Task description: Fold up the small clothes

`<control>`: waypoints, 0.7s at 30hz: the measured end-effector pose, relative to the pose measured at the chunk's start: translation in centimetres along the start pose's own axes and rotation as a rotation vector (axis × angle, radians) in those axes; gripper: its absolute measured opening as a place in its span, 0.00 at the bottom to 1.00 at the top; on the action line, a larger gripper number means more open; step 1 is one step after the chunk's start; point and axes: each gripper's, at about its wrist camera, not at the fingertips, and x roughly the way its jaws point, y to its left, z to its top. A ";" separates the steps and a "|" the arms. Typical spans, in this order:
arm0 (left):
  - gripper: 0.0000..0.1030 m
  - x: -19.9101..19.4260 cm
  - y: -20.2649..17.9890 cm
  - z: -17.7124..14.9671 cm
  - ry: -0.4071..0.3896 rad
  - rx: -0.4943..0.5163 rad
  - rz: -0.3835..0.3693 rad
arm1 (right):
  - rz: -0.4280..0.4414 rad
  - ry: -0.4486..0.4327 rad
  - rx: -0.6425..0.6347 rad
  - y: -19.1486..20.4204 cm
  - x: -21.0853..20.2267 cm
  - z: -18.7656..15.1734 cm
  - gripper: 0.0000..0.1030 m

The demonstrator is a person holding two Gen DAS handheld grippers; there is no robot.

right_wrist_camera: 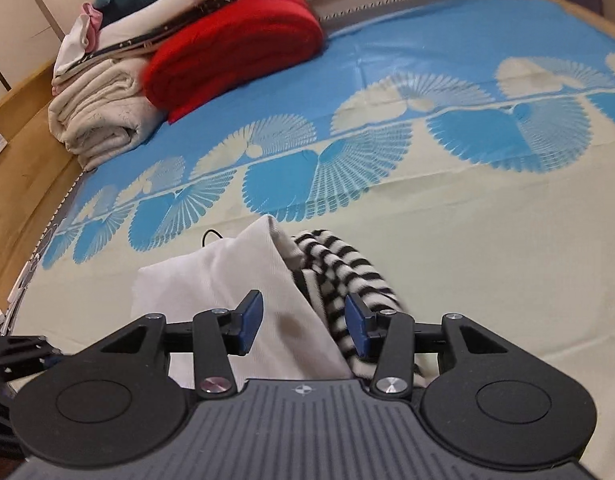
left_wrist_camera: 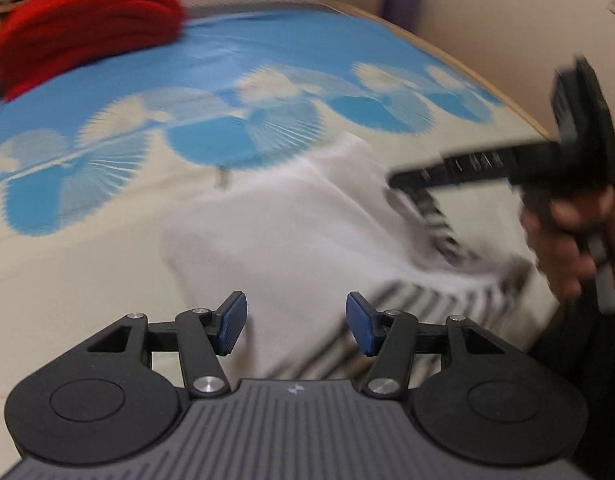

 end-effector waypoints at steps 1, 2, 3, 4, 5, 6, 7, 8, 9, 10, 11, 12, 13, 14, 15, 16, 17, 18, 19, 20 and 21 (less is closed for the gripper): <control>0.59 0.0 0.2 0.3 -0.010 -0.012 0.034 | 0.009 0.017 -0.005 0.2 0.6 0.1 0.46; 0.59 0.1 0.3 0.5 -0.016 -0.021 0.059 | 0.009 0.036 -0.021 0.5 1.0 0.1 0.46; 0.59 0.2 0.4 0.7 -0.016 -0.030 0.083 | 0.006 0.050 -0.043 0.9 1.3 0.0 0.41; 0.59 0.2 0.5 0.9 -0.015 -0.038 0.107 | 0.011 0.055 -0.063 1.3 1.5 -0.1 0.31; 0.59 0.4 0.6 1.1 -0.013 -0.043 0.122 | 0.024 0.055 -0.066 1.4 1.4 -0.2 0.08; 0.59 0.5 0.6 1.2 -0.012 -0.048 0.134 | 0.038 0.041 -0.044 1.3 1.1 -0.1 0.07; 0.59 0.5 0.6 1.3 -0.013 -0.056 0.139 | 0.043 0.014 -0.009 0.8 0.6 0.1 0.07; 0.59 0.4 0.7 1.6 -0.016 -0.063 0.140 | 0.048 -0.012 0.026 0.3 0.3 0.3 0.06; 0.59 0.4 0.7 1.7 -0.018 -0.067 0.140 | 0.044 -0.034 0.059 -0.4 -0.2 0.5 0.06; 0.59 0.5 0.6 1.7 -0.018 -0.069 0.141 | 0.020 -0.054 0.095 -1.3 -0.6 0.6 0.05; 0.59 0.5 0.6 1.7 -0.020 -0.071 0.142 | -0.016 -0.064 0.120 -1.8 -0.7 0.7 0.05; 0.59 0.4 0.5 1.6 -0.022 -0.072 0.143 | -0.063 -0.070 0.135 -2.3 -0.8 0.7 0.05; 0.59 0.4 0.3 1.6 -0.026 -0.073 0.144 | -0.117 -0.073 0.142 -2.6 -0.7 0.7 0.05; 0.59 0.4 0.2 1.5 -0.028 -0.072 0.148 | -0.176 -0.069 0.149 -2.9 -0.5 0.6 0.05; 0.59 0.5 0.1 1.5 -0.031 -0.070 0.150 | -0.204 -0.055 0.159 -3.2 -0.3 0.4 0.05; 0.59 0.4 0.0 1.5 -0.036 -0.069 0.148 | -0.202 -0.028 0.176 -3.5 0.2 0.3 0.06; 0.59 0.4 -0.1 1.5 -0.039 -0.068 0.145 | -0.179 0.007 0.189 -3.7 0.7 0.2 0.06; 0.59 0.5 -0.1 1.6 -0.042 -0.069 0.142 | -0.181 0.021 0.187 -3.6 0.8 0.0 0.09; 0.59 0.4 0.0 1.6 -0.043 -0.072 0.139 | -0.203 0.010 0.172 -3.4 0.6 0.0 0.14; 0.59 0.4 0.1 1.6 -0.043 -0.077 0.135 | -0.230 -0.023 0.150 -3.2 -0.1 -0.1 0.23; 0.59 0.3 0.2 1.6 -0.044 -0.084 0.125 | -0.235 -0.051 0.136 -3.1 -0.9 -0.1 0.29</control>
